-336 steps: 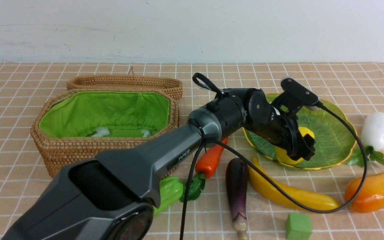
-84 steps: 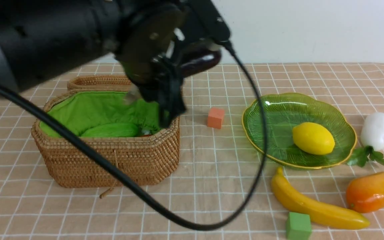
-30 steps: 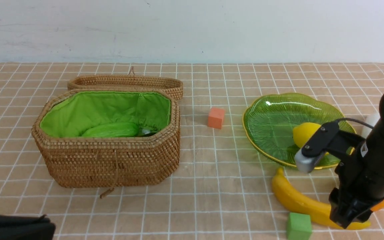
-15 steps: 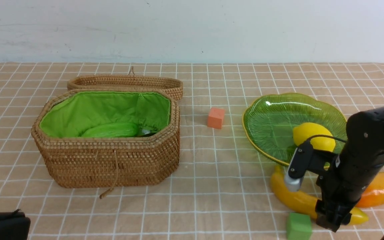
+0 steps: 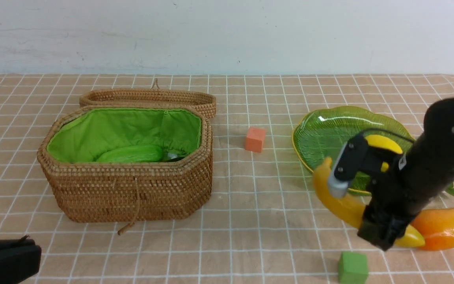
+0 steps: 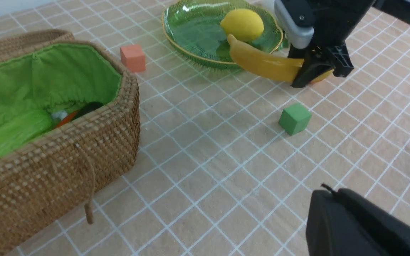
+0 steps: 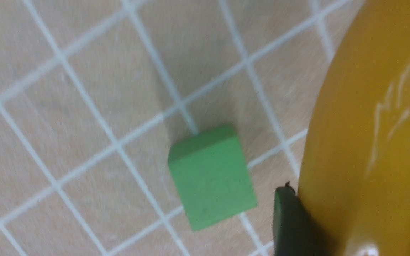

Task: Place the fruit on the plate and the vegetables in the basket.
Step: Use the right arm to grab a banana and put it into the right plate, then use the right arm to grab a mango and put it into the right plate

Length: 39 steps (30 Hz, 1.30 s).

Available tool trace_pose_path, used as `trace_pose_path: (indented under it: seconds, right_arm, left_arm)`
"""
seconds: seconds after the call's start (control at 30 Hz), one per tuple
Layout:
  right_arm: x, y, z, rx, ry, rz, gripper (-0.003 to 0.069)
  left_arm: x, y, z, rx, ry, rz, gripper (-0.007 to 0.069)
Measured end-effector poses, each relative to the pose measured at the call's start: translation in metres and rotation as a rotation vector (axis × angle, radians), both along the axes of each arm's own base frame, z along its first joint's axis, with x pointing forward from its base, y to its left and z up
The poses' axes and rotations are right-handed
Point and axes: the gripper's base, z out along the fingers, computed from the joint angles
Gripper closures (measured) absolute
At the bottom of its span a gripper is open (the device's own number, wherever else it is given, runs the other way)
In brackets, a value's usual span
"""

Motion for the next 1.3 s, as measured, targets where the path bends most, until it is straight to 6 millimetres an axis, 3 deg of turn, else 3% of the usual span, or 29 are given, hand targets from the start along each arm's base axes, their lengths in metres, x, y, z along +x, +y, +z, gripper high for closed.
trace_pose_path:
  seconds: [0.1,0.27,0.37,0.53,0.67,0.73,0.87,0.93,1.03,1.07,1.13,1.2,1.23,1.3]
  right_arm:
    - [0.008,0.009,0.027,0.114,-0.076,-0.048,0.0344]
    - [0.039,0.010,0.036,0.325,-0.143,-0.308,0.0344]
    - [0.087,0.000,0.016,0.506,-0.142,-0.662,0.0344]
    - [0.118,-0.005,-0.012,0.546,-0.090,-0.816,0.0342]
    - [0.131,-0.006,-0.026,0.556,-0.054,-0.874,0.0172]
    - [0.130,-0.007,-0.024,0.559,-0.045,-0.880,0.0056]
    - [0.124,-0.011,-0.012,0.554,-0.031,-0.871,-0.0010]
    - [0.111,-0.019,0.012,0.524,-0.015,-0.842,0.0016]
    - [0.088,-0.036,0.041,0.453,0.008,-0.838,0.0116]
    - [0.088,-0.036,0.041,0.453,0.008,-0.838,0.0116]
    - [0.065,-0.055,0.053,0.375,0.035,-0.903,0.0209]
    - [0.041,-0.077,0.047,0.308,0.077,-1.026,0.0270]
    - [0.039,-0.079,0.046,0.302,0.081,-1.038,0.0273]
    - [0.013,-0.105,0.023,0.256,0.137,-1.226,0.0284]
  left_arm:
    - [0.000,-0.001,0.002,-0.022,-0.018,-0.006,0.0638]
    - [0.000,-0.001,0.003,-0.031,-0.025,-0.008,0.0638]
    - [0.000,-0.001,0.003,-0.031,-0.025,-0.008,0.0638]
    - [0.000,-0.001,0.003,-0.030,-0.025,-0.008,0.0638]
    - [0.000,-0.001,0.003,-0.030,-0.024,-0.008,0.0638]
    - [0.000,-0.001,0.003,-0.029,-0.025,-0.008,0.0638]
    - [0.000,-0.001,0.003,-0.029,-0.025,-0.008,0.0638]
    - [0.000,-0.001,0.003,-0.029,-0.025,-0.008,0.0638]
    - [0.000,-0.001,0.003,-0.029,-0.025,-0.008,0.0638]
    - [0.000,-0.001,0.003,-0.029,-0.025,-0.008,0.0638]
    - [0.000,-0.001,0.003,-0.029,-0.025,-0.007,0.0638]
    - [0.000,-0.001,0.003,-0.029,-0.026,-0.008,0.0638]
    - [0.000,-0.001,0.003,-0.028,-0.026,-0.007,0.0638]
    - [0.001,-0.001,0.003,-0.027,-0.028,-0.007,0.0638]
